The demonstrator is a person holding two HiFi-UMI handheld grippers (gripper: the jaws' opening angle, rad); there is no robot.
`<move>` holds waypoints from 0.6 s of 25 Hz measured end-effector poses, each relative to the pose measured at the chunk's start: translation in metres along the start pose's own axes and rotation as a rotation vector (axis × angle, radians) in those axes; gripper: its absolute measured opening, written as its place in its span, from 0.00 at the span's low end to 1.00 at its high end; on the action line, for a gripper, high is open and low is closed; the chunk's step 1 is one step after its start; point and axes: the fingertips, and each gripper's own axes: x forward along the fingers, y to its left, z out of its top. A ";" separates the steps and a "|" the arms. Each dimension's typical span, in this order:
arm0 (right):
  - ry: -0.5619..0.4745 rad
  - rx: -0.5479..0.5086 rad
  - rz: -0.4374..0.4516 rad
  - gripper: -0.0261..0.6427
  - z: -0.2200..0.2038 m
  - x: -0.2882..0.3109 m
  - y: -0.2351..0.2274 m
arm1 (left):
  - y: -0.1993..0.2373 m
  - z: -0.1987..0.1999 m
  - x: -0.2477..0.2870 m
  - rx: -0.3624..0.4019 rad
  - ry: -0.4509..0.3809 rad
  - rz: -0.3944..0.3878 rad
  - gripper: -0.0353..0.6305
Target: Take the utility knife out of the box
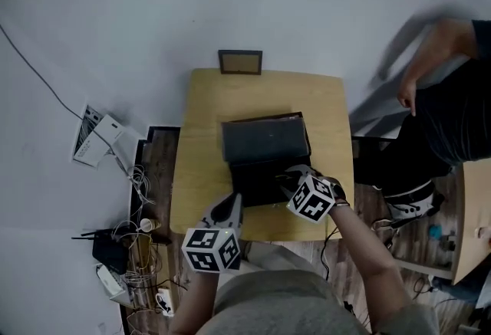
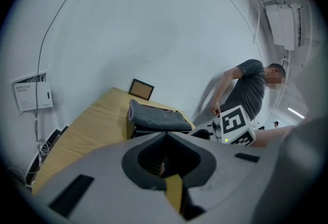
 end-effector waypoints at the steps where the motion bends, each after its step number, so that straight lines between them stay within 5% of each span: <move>1: 0.027 -0.037 0.016 0.18 -0.003 0.006 0.001 | 0.002 -0.001 -0.001 -0.004 0.001 0.008 0.06; 10: 0.292 -0.289 0.092 0.19 -0.025 0.039 0.002 | 0.014 -0.009 -0.006 -0.027 0.018 0.046 0.06; 15: 0.340 -0.352 0.062 0.17 -0.022 0.046 -0.005 | 0.014 -0.012 -0.006 -0.027 0.023 0.047 0.06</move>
